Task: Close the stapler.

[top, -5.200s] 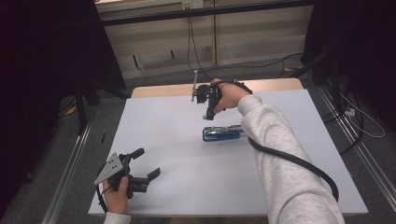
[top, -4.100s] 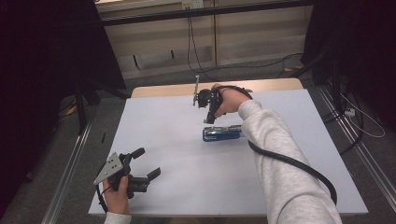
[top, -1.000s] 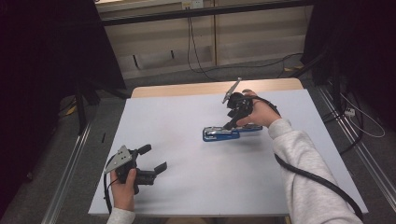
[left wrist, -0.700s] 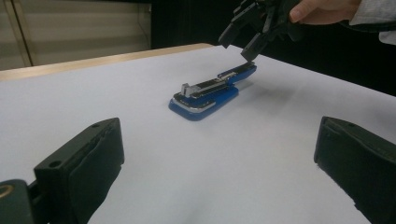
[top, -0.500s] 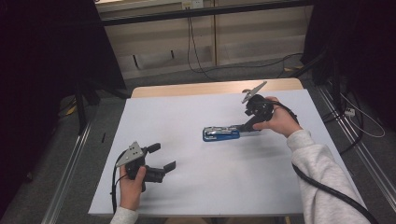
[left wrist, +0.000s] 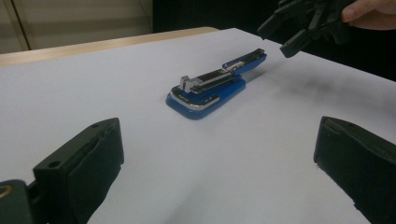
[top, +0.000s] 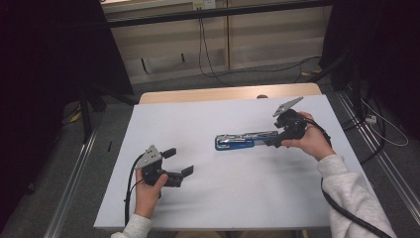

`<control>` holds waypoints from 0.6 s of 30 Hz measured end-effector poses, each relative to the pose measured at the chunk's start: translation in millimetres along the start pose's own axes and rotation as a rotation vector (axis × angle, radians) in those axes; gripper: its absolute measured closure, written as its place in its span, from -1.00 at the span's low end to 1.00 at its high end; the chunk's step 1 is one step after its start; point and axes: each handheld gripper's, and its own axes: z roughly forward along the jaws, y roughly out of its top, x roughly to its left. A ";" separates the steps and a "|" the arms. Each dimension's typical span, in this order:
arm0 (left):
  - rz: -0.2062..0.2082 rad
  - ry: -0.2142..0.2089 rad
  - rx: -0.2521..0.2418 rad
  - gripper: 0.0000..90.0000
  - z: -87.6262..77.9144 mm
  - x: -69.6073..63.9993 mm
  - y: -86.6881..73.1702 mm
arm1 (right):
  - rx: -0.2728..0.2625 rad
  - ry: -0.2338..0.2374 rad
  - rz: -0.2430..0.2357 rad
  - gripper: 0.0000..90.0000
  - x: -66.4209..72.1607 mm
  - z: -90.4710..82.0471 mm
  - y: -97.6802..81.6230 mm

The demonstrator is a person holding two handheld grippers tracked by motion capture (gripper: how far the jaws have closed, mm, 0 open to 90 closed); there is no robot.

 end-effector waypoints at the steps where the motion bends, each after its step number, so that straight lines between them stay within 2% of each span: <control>1: -0.004 0.004 0.001 -0.96 2.4 0.0 0.8 | -0.007 -0.008 0.009 -0.70 0.3 -1.9 -3.6; 3: -0.001 0.017 0.011 -0.96 7.2 0.7 1.9 | -0.037 -0.011 0.034 -0.70 0.7 -5.2 -11.4; 10: -0.020 0.051 0.021 -0.96 23.2 3.7 5.7 | -0.068 -0.059 0.087 -0.69 -0.7 -12.2 -37.6; 16: -0.031 0.089 0.076 -0.93 39.8 4.5 8.5 | -0.086 -0.107 0.138 -0.44 -2.9 -12.9 -48.5; 18: -0.024 0.111 0.094 -0.90 45.3 3.9 9.0 | -0.077 -0.127 0.154 -0.38 -3.7 -11.7 -51.7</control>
